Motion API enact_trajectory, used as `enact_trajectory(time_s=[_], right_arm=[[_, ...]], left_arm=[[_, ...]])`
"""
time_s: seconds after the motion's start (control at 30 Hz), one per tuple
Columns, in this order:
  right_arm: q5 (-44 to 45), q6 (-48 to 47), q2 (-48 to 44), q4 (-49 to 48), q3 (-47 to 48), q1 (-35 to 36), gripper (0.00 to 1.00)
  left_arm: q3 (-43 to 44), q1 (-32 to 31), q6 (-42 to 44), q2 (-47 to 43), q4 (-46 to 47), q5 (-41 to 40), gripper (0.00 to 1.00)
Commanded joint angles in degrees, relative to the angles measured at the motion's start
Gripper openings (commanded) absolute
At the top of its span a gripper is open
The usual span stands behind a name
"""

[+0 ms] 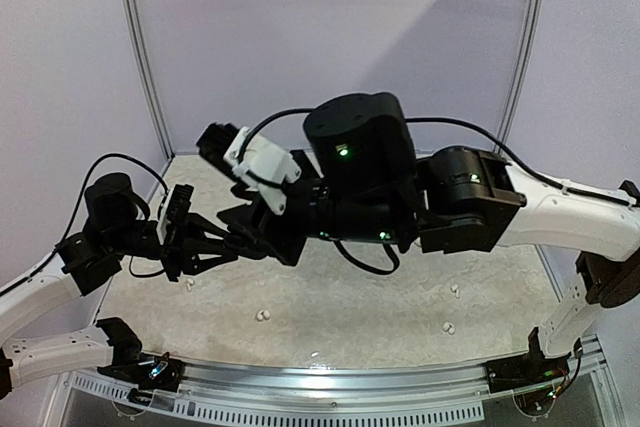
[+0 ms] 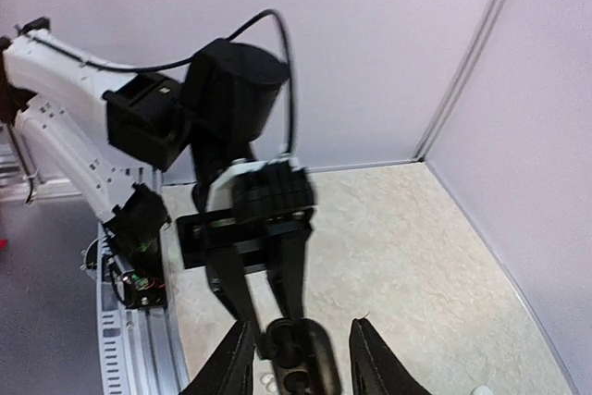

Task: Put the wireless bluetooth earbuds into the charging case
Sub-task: Insert the left earbud into the left side groove of the charging case, then close the charging case with the earbuds at the center of the board, then place the charging case with the earbuds at the center of the board.

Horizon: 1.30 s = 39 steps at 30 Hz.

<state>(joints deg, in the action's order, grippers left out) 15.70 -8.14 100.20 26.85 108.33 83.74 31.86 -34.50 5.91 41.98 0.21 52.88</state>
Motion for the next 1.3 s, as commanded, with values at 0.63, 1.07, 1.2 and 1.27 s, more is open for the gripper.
enact_trajectory(time_s=[0.63, 1.07, 1.2, 1.27], right_arm=[[13.3, 22.1, 8.6, 11.8, 2.6, -3.1, 0.35], [17.5, 42.9, -6.6, 19.8, -16.3, -17.7, 0.46], [10.9, 44.2, -12.4, 19.1, -27.8, -26.7, 0.61], [6.1, 43.2, -14.1, 17.1, -32.8, -31.9, 0.71]], left_arm=[[0.2, -0.9, 5.6, -1.0, -2.1, -12.4, 0.00], [6.1, 4.0, -21.3, 10.3, -9.0, -22.5, 0.00], [13.7, 9.0, -27.9, 21.0, -18.7, -22.3, 0.00], [18.1, 11.3, -29.9, 27.0, -24.9, -22.1, 0.00]])
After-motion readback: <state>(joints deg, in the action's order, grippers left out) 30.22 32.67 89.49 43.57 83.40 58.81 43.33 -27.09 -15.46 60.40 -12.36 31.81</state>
